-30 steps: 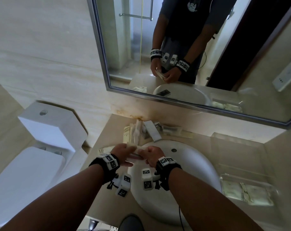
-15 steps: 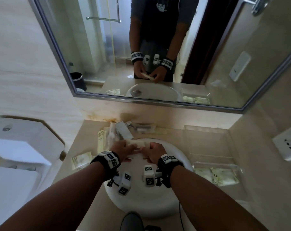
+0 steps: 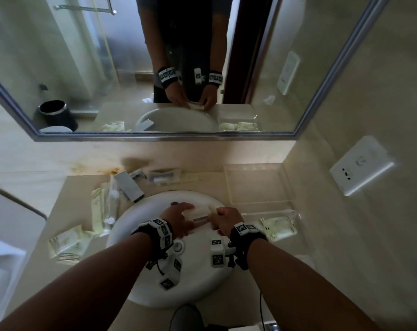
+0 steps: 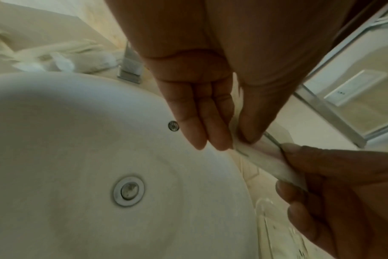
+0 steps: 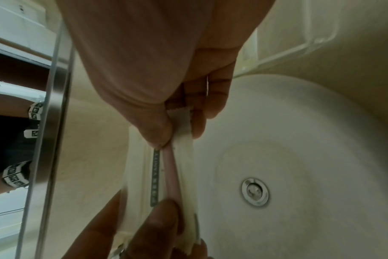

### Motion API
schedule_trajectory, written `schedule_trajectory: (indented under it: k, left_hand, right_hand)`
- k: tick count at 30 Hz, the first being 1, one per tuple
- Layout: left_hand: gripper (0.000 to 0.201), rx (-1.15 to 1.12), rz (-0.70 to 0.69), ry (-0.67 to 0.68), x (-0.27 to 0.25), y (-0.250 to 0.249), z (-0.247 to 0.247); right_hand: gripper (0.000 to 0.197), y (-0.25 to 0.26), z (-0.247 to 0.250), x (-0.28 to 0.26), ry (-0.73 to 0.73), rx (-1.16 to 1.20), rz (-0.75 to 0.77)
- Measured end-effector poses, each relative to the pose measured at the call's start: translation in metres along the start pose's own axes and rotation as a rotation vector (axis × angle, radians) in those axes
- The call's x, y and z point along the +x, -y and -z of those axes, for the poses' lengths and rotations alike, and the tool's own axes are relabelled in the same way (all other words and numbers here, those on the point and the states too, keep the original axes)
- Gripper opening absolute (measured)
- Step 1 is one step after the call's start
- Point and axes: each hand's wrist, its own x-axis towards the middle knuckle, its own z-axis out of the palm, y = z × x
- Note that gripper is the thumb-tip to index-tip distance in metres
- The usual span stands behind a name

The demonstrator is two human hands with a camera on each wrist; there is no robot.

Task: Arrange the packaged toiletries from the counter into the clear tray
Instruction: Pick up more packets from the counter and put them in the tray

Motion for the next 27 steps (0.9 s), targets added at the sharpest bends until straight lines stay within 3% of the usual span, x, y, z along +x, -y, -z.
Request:
schedule_trajectory:
  k: [2,6,14,18,22,27]
  left_hand:
    - [0.059,0.009,0.034,0.02,0.006,-0.004,-0.018]
    - [0.042,0.09,0.05,0.111,0.014,-0.014,-0.054]
    - [0.061,0.27,-0.005,0.208,0.04,-0.033,-0.11]
    - [0.057,0.502,-0.098,0.212,0.042,-0.045,-0.126]
    - [0.052,0.684,-0.16,0.225,0.045,-0.05,-0.136]
    - [0.051,0.826,-0.216,0.252,0.057,-0.05,-0.144]
  right_hand:
    - [0.027,-0.013,0.012,-0.003,-0.02,0.016,-0.033]
    - [0.016,-0.043,0.039,-0.013,-0.067,0.011,-0.07]
    - [0.034,-0.092,0.101,-0.01,-0.186,-0.233,-0.07]
    - [0.032,-0.116,0.136,-0.003,-0.27,-0.292,-0.164]
    - [0.038,-0.12,0.153,0.011,-0.241,-0.246,-0.264]
    - [0.036,-0.12,0.145,0.029,-0.17,-0.338,-0.22]
